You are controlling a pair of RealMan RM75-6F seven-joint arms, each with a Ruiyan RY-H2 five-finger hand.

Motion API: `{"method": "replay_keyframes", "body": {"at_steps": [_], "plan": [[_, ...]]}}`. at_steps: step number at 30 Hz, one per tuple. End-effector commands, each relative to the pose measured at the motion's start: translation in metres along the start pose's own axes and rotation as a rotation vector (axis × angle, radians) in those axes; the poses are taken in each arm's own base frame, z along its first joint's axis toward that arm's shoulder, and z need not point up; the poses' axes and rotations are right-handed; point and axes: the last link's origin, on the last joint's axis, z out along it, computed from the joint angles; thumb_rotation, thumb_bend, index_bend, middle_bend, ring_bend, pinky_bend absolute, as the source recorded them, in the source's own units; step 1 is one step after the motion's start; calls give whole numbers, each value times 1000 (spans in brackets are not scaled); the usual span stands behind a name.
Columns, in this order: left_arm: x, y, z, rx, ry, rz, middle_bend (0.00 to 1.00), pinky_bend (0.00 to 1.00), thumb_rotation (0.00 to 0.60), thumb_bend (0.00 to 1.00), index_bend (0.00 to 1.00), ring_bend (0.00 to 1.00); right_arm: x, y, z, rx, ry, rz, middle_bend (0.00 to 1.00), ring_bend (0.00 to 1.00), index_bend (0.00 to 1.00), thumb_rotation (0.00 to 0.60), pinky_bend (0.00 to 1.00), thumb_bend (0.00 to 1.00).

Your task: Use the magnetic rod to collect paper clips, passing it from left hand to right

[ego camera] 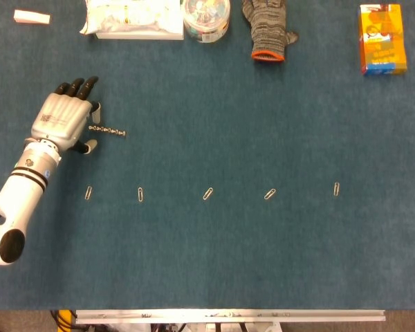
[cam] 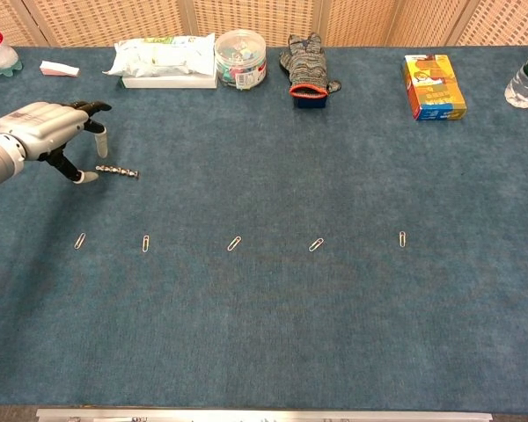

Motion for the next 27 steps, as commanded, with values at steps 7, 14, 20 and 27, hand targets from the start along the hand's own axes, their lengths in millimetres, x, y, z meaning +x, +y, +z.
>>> {"method": "replay_keyframes", "body": {"at_steps": [7,14,20,27], "plan": [[-6,4,11,-14,-11,1,0,107,600,244,427,0,-1,1,1,-8,0,-2,141,115,238,600,306,144],[-8,5,19,-11,-17,11,0,107,600,247,443,0,0,3,2,-14,3,-1,140,115,238,600,306,144],[-12,4,25,-2,-26,26,0,107,600,251,450,0,1,3,2,-16,5,1,141,115,238,600,306,143],[-13,0,28,19,-25,33,0,107,600,255,460,0,1,4,2,-17,4,2,141,115,238,600,305,143]]}}
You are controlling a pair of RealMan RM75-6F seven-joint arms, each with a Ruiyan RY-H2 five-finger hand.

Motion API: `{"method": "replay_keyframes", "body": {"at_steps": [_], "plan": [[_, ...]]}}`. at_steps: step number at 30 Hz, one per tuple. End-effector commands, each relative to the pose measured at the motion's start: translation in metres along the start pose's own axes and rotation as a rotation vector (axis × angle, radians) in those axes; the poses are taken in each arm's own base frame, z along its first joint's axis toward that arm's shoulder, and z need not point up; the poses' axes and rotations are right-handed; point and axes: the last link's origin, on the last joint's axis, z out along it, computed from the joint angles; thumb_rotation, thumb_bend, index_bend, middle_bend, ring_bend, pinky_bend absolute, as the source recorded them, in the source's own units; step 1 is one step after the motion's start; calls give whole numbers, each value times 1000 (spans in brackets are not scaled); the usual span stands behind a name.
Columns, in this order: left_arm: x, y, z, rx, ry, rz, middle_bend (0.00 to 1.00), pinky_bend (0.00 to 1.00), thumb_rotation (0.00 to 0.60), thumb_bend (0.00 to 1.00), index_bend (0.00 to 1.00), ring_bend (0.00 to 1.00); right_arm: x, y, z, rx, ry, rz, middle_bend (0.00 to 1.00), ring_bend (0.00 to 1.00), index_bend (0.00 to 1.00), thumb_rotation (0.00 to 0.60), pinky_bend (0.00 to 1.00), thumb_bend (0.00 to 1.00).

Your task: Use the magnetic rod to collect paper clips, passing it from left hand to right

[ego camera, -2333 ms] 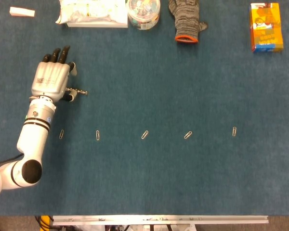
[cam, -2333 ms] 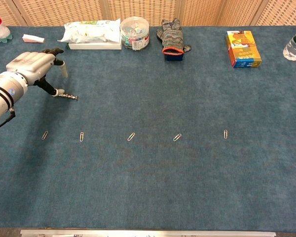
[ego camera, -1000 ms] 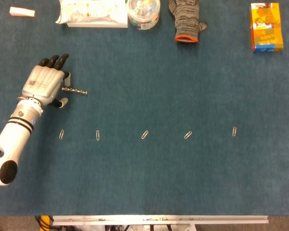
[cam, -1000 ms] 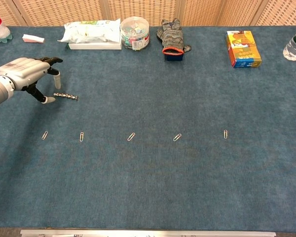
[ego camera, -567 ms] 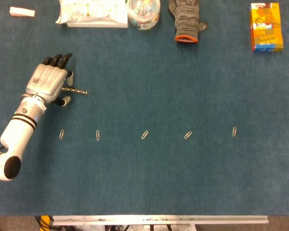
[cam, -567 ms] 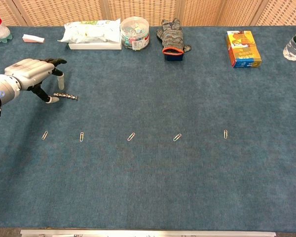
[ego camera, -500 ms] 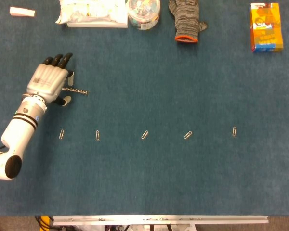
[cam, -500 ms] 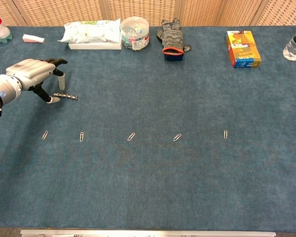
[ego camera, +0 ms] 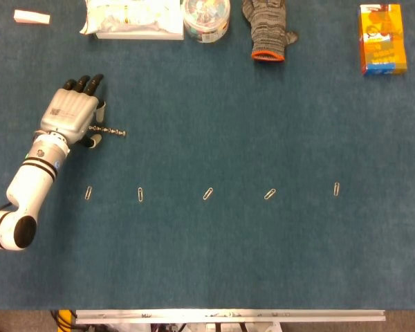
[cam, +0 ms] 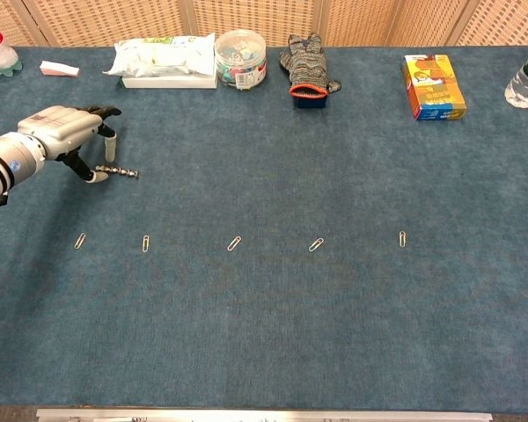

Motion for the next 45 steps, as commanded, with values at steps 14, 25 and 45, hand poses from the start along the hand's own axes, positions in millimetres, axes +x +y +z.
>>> {"method": "replay_keyframes", "body": {"at_steps": [14,25,45], "plan": [[-3,0,2,12,-6,6,0,107,600,257,487,0,0,0,0,0,0,0,141,115,238,600,305,144],[-6,1,7,12,-13,14,0,107,600,262,499,0,1,1,0,-3,3,1,141,115,239,600,306,144],[-9,-1,6,21,-33,38,0,107,600,330,500,0,1,1,1,-4,1,0,141,115,239,600,305,144]]}}
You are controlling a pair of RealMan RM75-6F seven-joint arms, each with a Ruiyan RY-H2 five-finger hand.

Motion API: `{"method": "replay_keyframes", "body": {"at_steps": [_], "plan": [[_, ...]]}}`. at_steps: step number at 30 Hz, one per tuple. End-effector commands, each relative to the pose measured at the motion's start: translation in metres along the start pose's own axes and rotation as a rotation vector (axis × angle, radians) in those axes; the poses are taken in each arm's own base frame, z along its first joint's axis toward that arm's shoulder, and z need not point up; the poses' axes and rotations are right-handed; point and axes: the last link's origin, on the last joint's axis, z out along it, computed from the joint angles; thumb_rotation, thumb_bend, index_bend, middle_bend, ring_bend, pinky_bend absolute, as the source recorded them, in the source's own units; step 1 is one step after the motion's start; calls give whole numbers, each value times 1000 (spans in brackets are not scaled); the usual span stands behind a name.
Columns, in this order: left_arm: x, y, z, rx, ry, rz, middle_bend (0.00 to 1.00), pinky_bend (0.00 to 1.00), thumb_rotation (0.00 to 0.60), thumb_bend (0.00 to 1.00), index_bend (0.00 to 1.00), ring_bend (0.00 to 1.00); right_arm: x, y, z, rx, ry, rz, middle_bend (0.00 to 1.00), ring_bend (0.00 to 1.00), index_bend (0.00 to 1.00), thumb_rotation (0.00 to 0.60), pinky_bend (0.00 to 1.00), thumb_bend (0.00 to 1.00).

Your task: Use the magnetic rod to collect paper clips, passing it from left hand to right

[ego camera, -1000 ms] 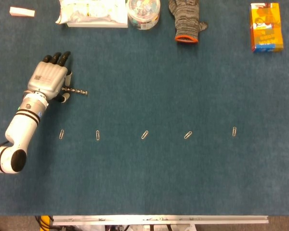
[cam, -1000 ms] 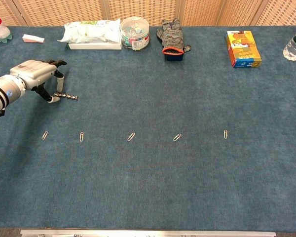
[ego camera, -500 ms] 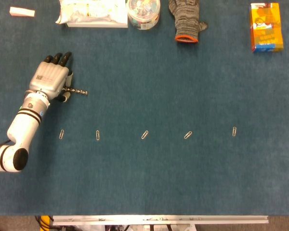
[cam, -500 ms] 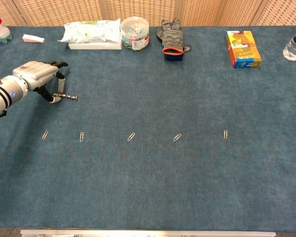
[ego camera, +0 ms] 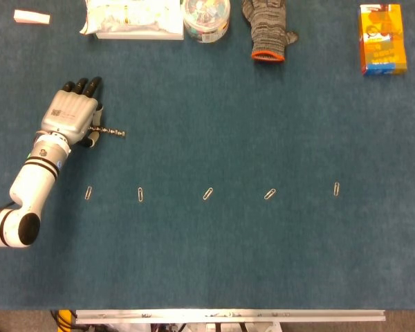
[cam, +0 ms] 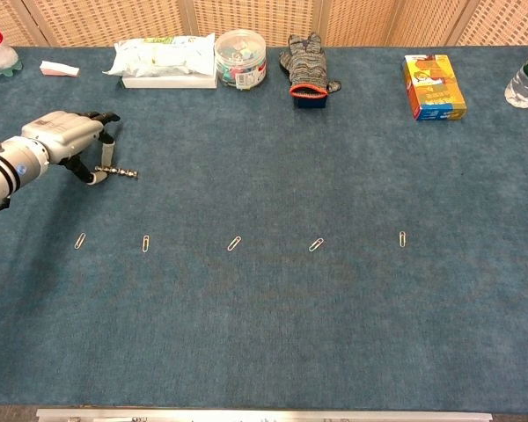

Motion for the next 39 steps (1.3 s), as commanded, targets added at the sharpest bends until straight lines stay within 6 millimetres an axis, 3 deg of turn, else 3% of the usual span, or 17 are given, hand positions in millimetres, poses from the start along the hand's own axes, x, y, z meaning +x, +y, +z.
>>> {"method": "replay_keyframes", "body": {"at_steps": [1,12,24,39], "plan": [[0,0,0,1,-1,3,0,107,600,330,500,0,0,0,0,0,0,0,141,115,238,600,305,144],[-2,-1,1,12,10,7,0,107,600,330,592,0,0,0,0,0,0,1,141,115,238,600,306,144],[-3,-5,-2,20,14,12,0,107,600,330,626,0,1,0,0,1,1,3,141,115,238,600,306,143],[7,-3,-26,-8,64,41,0,107,600,330,628,0,2,-1,-1,9,3,7,141,115,238,600,305,143]]}}
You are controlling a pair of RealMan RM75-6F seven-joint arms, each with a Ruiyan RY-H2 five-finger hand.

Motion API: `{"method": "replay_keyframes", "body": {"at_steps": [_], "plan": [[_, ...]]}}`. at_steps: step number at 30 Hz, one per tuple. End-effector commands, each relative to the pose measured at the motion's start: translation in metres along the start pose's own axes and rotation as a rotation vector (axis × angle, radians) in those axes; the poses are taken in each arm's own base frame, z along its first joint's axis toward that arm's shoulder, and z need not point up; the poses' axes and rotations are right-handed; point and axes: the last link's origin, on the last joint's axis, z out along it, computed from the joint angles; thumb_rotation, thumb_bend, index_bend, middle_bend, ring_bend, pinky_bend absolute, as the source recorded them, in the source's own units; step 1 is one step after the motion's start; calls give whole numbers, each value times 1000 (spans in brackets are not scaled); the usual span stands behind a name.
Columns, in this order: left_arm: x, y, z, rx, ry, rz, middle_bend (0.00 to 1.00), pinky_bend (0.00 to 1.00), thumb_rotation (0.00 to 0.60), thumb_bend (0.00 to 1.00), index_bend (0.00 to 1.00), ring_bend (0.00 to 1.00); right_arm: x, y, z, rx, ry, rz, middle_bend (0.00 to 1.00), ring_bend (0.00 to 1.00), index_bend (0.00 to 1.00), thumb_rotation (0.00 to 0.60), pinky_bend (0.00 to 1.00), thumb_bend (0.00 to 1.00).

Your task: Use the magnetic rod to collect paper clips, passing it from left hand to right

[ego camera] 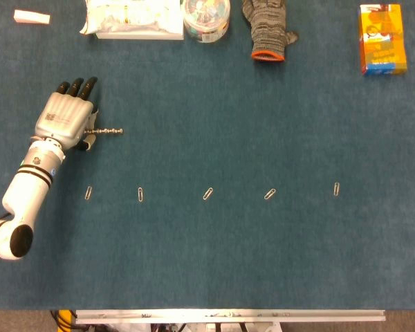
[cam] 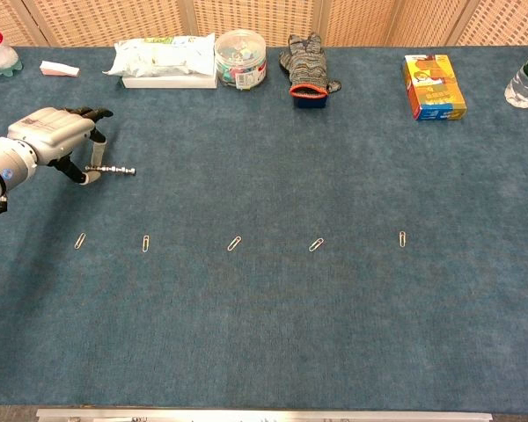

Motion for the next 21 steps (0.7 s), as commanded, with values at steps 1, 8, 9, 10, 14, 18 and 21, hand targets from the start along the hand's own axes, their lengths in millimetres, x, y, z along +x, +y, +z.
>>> {"method": "replay_keyframes", "body": {"at_steps": [1,8,9,10,14,18,21], "plan": [[3,0,-7,-6,14,9,0,107,600,330,628,0,0,0,0,2,1,1,141,115,238,600,306,143],[6,1,-19,-13,30,23,0,107,600,330,629,0,1,-1,-1,6,3,5,141,115,238,600,306,144],[7,1,-20,-14,32,23,0,107,600,330,629,0,1,-1,-1,7,3,5,141,115,238,600,306,144],[7,2,-21,-14,34,22,0,107,600,330,629,0,1,-1,-2,8,2,5,141,115,238,600,306,144],[10,2,-27,-17,42,23,1,107,600,330,630,0,1,-2,-2,11,2,6,141,115,239,600,306,144],[13,4,-33,-25,55,24,5,107,600,330,634,0,1,-2,-2,12,3,7,141,115,238,600,306,144],[15,6,-38,-34,62,27,7,107,600,330,634,0,1,-2,-2,13,1,6,141,115,239,600,306,144]]}}
